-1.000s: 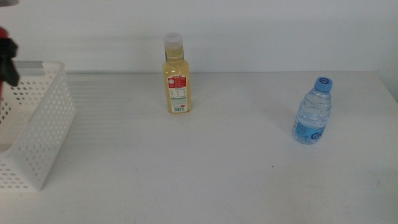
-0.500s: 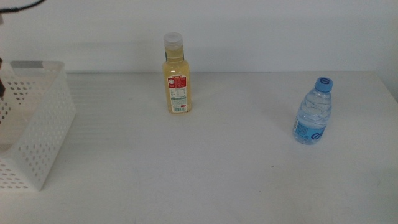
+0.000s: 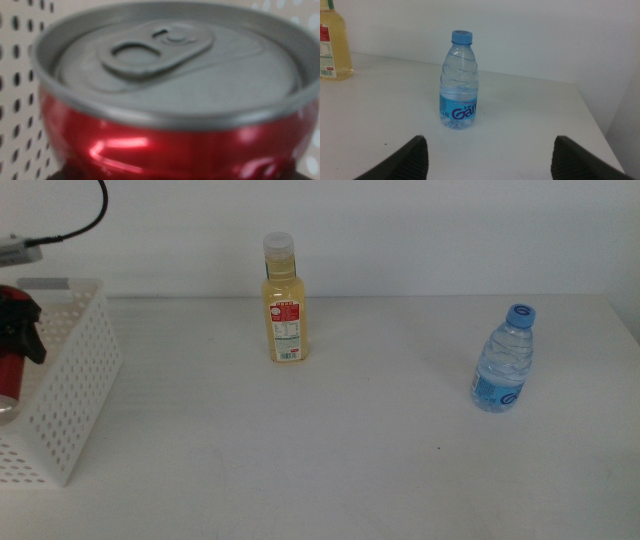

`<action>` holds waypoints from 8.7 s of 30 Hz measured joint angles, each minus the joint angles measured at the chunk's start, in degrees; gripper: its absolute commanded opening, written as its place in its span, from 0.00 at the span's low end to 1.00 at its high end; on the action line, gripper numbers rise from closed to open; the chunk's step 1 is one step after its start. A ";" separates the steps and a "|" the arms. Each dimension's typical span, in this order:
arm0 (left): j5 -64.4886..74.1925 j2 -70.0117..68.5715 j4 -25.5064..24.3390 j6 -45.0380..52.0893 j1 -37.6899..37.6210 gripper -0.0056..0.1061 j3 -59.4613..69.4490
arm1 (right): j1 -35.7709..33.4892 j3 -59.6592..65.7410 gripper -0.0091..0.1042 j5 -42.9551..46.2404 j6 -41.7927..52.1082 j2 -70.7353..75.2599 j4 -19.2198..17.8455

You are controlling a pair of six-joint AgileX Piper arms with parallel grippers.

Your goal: Use arms to grab the bottles and put them into the dustbin to the left of the table.

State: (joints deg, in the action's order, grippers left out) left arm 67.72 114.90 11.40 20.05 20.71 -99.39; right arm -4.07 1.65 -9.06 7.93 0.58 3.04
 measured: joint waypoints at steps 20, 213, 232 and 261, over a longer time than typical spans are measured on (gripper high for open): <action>-1.54 9.70 2.65 1.92 -0.44 0.01 0.00 | 0.00 0.00 0.65 0.00 0.00 0.00 0.00; -106.91 6.36 12.60 -7.76 -48.63 0.86 31.37 | 0.00 0.00 0.65 0.00 0.00 0.00 0.00; -105.03 7.25 -7.69 -21.97 -41.92 0.86 30.22 | 0.00 0.00 0.65 0.00 0.00 0.00 0.00; -114.29 17.23 -17.10 -34.84 -39.96 0.44 23.20 | 0.00 0.00 0.65 0.00 0.00 0.00 0.00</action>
State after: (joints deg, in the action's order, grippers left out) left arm -46.57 132.13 -5.71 -14.78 -19.25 -76.19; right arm -4.07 1.65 -9.06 7.93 0.58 3.04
